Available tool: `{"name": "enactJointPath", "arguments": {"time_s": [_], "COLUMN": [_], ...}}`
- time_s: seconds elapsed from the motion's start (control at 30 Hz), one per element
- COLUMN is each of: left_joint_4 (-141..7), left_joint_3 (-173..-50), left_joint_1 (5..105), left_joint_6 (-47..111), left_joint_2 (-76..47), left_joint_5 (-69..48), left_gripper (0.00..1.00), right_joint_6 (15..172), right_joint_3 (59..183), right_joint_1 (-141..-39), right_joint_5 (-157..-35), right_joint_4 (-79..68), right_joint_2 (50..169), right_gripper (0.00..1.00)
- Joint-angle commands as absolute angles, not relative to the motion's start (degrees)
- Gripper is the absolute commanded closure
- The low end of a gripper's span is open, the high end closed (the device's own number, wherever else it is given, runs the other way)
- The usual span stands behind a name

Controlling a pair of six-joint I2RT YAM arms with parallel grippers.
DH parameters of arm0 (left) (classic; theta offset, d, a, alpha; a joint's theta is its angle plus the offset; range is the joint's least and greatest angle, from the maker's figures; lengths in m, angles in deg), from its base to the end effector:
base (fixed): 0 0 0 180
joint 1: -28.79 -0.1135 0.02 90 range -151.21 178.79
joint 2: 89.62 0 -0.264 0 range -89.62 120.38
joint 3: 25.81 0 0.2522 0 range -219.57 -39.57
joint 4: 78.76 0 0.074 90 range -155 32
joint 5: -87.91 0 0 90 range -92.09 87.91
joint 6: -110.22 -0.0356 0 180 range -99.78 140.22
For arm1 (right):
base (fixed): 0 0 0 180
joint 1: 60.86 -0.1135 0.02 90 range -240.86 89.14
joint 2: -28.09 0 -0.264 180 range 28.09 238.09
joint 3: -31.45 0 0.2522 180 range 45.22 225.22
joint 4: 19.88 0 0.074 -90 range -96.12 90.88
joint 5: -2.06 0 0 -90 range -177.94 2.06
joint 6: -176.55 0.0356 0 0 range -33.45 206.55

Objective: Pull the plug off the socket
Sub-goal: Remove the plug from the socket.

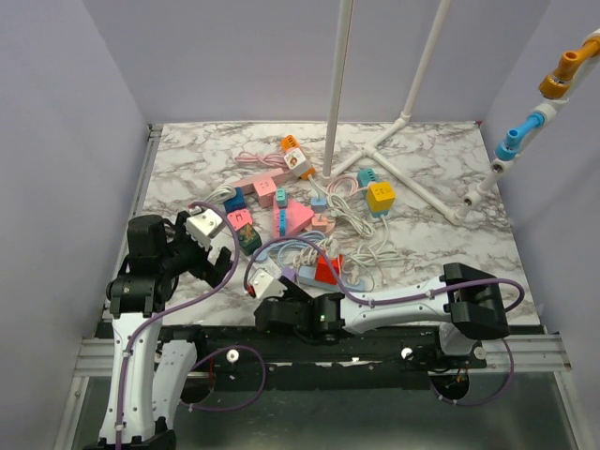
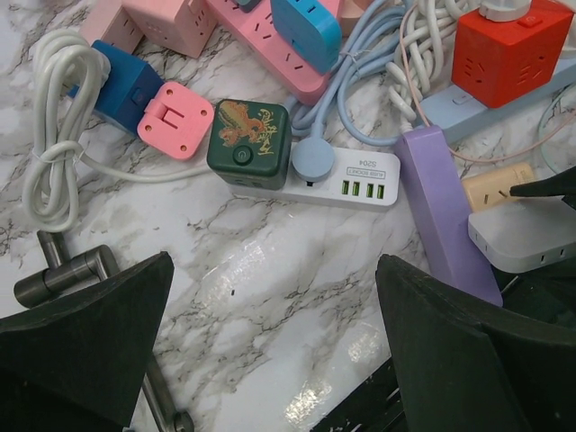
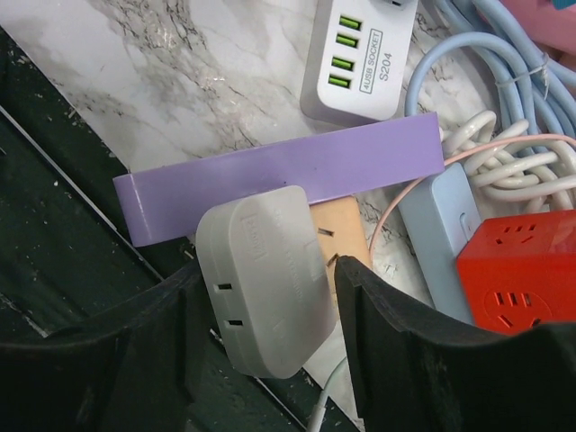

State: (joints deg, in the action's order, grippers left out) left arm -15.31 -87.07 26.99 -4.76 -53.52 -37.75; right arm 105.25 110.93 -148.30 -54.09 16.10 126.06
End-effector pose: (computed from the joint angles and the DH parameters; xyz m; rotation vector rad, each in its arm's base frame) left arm 0.1163 -0.0171 0.3125 0.7431 1.9928 -0.4217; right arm 0.0357 0.3547 0.2107 -1.1172 2.0321 0.1691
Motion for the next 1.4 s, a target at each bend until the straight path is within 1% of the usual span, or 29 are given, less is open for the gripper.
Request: {"name": "enactJointPath", "arguments": {"time_s": [0.0,0.07,0.1,0.23,0.4,0.53,0.8,1.07,1.23,1.37], "left_joint_4": [-13.9,-13.9,-13.8,-14.3,-14.2,-12.8,-11.7,-4.8,-8.1,-9.4], "left_joint_3": [-88.0,-87.6,-87.3,-85.6,-83.9,-83.1,-84.3,-81.8,-77.6,-77.3], "left_joint_1": [26.7,26.7,26.7,26.7,26.8,27.9,28.6,28.6,32.6,35.9], "left_joint_6": [-7.5,-8.1,-8.5,-9.5,-11.1,-13.9,-18.0,-28.9,-29.8,-28.1], "left_joint_2": [-54.0,-54.1,-54.3,-55.1,-55.3,-55.0,-51.2,-50.3,-49.5,-47.6], "left_joint_5": [-39.2,-39.2,-39.5,-41.8,-45.7,-48.0,-47.7,-49.5,-46.9,-47.4], "left_gripper": [0.02,0.01,0.01,0.02,0.02,0.01,0.01,0.02,0.02,0.02], "right_joint_6": [103.3,103.1,103.0,103.2,104.3,105.3,108.2,110.5,111.8,112.2], "right_joint_3": [111.7,111.7,111.7,111.2,110.9,111.7,114.2,113.8,111.9,111.2], "right_joint_1": [-148.7,-148.7,-148.7,-148.7,-146.8,-143.9,-138.1,-137.6,-137.5,-137.7], "right_joint_5": [-52.2,-52.5,-52.6,-52.0,-51.7,-53.3,-54.6,-54.8,-55.3,-57.2], "right_joint_4": [13.3,13.1,13.0,12.9,12.5,10.6,7.1,6.1,5.0,5.5], "right_joint_2": [127.2,127.3,127.4,127.2,125.2,122.7,121.3,122.5,121.4,121.5], "right_gripper": [0.42,0.49,0.55,0.73,0.83,0.85,0.91,0.94,0.94,0.96]}}
